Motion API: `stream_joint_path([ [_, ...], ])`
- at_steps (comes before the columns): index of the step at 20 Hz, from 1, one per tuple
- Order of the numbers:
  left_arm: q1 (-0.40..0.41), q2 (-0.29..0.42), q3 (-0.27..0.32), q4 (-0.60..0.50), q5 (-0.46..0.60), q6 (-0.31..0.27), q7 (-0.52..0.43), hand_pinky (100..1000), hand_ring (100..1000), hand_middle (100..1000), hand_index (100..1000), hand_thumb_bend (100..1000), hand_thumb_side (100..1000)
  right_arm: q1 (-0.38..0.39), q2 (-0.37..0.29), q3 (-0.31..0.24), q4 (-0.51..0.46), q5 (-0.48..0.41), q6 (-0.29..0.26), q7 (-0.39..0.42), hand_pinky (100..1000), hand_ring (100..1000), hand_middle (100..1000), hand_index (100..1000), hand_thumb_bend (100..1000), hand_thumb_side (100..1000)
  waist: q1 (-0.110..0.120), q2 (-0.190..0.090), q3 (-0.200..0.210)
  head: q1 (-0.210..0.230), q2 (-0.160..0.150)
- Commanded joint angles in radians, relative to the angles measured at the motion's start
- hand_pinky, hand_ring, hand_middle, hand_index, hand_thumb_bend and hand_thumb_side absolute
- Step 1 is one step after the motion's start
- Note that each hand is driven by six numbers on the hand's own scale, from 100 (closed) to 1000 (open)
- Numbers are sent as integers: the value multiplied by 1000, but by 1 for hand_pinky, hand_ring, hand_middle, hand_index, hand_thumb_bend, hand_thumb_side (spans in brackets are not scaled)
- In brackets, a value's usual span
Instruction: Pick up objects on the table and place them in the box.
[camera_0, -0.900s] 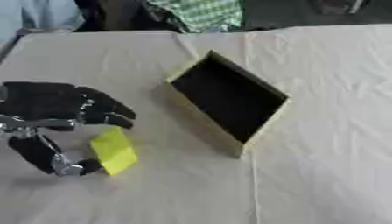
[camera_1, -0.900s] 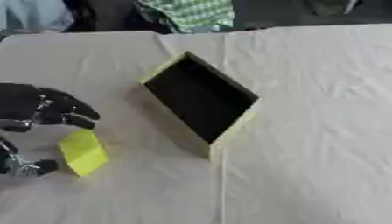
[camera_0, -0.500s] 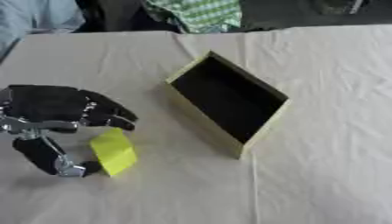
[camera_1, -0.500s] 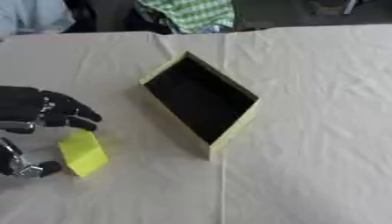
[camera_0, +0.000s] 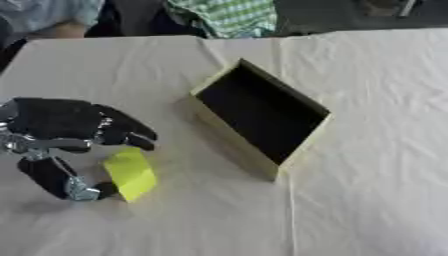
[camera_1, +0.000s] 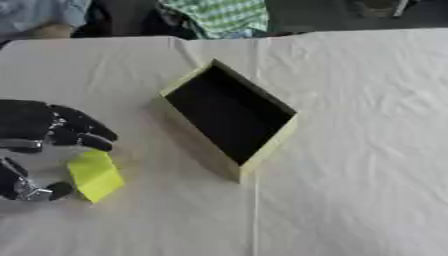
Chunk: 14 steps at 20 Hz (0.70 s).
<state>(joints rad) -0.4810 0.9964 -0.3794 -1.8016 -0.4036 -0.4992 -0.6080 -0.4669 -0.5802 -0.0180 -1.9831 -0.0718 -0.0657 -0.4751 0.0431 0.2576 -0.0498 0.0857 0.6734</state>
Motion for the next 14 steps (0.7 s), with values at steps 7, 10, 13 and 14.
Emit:
stream_joint_path([
  [7, -24, 3, -32, 62, 33, -265, -299, 905, 919, 915, 977, 163, 579, -22, -11, -5, -17, -9, -4, 0, 782, 618, 633, 859, 100, 706, 13, 9, -8, 8, -17],
  [10, -27, -4, -42, 77, 23, -270, -299, 906, 920, 923, 982, 158, 584, -24, -8, -4, -17, -10, -4, 0, 782, 618, 632, 859, 100, 707, 12, 13, -9, 10, -19],
  [13, -29, -7, -55, 89, 7, -282, -299, 916, 927, 935, 990, 145, 573, -25, -7, -4, -17, -12, -4, 0, 782, 617, 632, 859, 100, 708, 12, 14, -10, 12, -21],
  [14, -29, -8, -60, 92, -1, -288, -299, 925, 933, 941, 994, 137, 566, -25, -6, -4, -17, -12, -4, 1, 782, 617, 632, 859, 100, 708, 12, 15, -10, 12, -22],
])
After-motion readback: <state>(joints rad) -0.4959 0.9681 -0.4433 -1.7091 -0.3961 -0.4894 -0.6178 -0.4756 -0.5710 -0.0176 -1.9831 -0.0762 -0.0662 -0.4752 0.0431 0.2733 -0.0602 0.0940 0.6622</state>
